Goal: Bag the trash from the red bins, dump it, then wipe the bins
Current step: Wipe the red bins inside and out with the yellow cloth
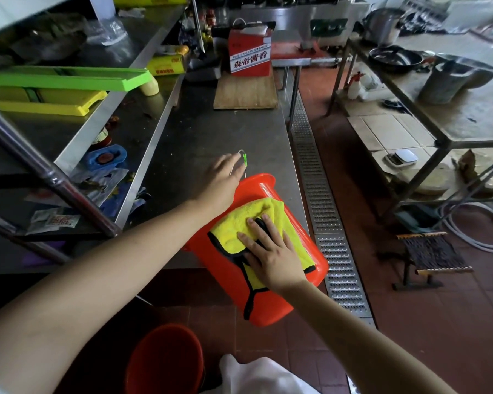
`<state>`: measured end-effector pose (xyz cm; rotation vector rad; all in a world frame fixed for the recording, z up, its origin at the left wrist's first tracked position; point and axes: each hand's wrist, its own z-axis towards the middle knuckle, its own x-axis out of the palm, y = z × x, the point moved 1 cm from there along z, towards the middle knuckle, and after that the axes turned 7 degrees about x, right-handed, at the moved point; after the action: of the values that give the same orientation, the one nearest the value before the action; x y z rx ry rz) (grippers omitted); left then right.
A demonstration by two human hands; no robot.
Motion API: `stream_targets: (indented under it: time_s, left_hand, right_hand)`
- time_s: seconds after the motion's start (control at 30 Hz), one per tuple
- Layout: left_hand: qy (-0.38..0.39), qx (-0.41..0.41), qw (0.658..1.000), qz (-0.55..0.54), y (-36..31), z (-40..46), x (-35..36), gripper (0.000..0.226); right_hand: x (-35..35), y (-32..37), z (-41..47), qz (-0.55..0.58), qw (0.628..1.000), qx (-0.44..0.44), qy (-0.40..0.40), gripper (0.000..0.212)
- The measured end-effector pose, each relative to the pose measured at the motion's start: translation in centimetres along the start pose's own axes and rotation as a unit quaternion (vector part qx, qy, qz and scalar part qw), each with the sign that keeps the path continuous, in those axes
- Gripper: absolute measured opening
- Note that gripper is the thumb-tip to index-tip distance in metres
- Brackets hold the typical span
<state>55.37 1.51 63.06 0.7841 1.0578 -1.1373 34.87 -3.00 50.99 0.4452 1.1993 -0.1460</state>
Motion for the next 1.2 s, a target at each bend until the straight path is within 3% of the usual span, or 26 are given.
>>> stream_targets:
  time_s: [0.1, 0.3, 0.37, 0.5, 0.67, 0.83, 0.97, 1.2]
  left_hand:
    - [0.09, 0.086, 0.992, 0.03, -1.0, 0.8, 0.4, 0.032]
    - [0.12, -0.011, 0.99, -0.075, -0.5, 2.1, 0.5, 0.032]
    - [0.103, -0.034, 0.988, -0.108, -0.3, 2.0, 0.5, 0.03]
    - [0.079, 0.0, 0.989, -0.122, -0.2, 1.4, 0.4, 0.03]
    - [0.065, 0.001, 0.991, -0.12, 0.0, 1.4, 0.5, 0.03]
    - [0.076, -0.001, 0.988, -0.131, 0.0, 1.4, 0.6, 0.031]
    - [0.083, -0.01, 0.987, -0.139, 0.0, 1.3, 0.6, 0.032]
    - [0.062, -0.016, 0.987, -0.148, -0.1, 0.8, 0.4, 0.031]
  right_hand:
    - [-0.1, -0.1, 0.0, 0.001, 1.0, 0.01, 0.0, 0.047]
    - [-0.6, -1.2, -1.4, 0.007, 1.0, 0.0, -0.017, 0.045]
    - [-0.7, -2.2, -2.9, 0.018, 0.999, -0.015, -0.038, 0.046]
    - [-0.6, -3.4, -5.4, -0.004, 0.999, -0.025, -0.033, 0.065]
    - [-0.7, -1.7, -3.8, -0.033, 0.999, 0.009, 0.0, 0.064]
    - [-1.3, -2.7, -4.5, -0.043, 0.998, -0.045, -0.026, 0.052]
    - [-1.5, -4.4, -7.3, -0.065, 0.995, -0.075, -0.017, 0.06]
    - [-1.5, -3.9, -7.8, -0.036, 0.999, -0.034, -0.015, 0.052]
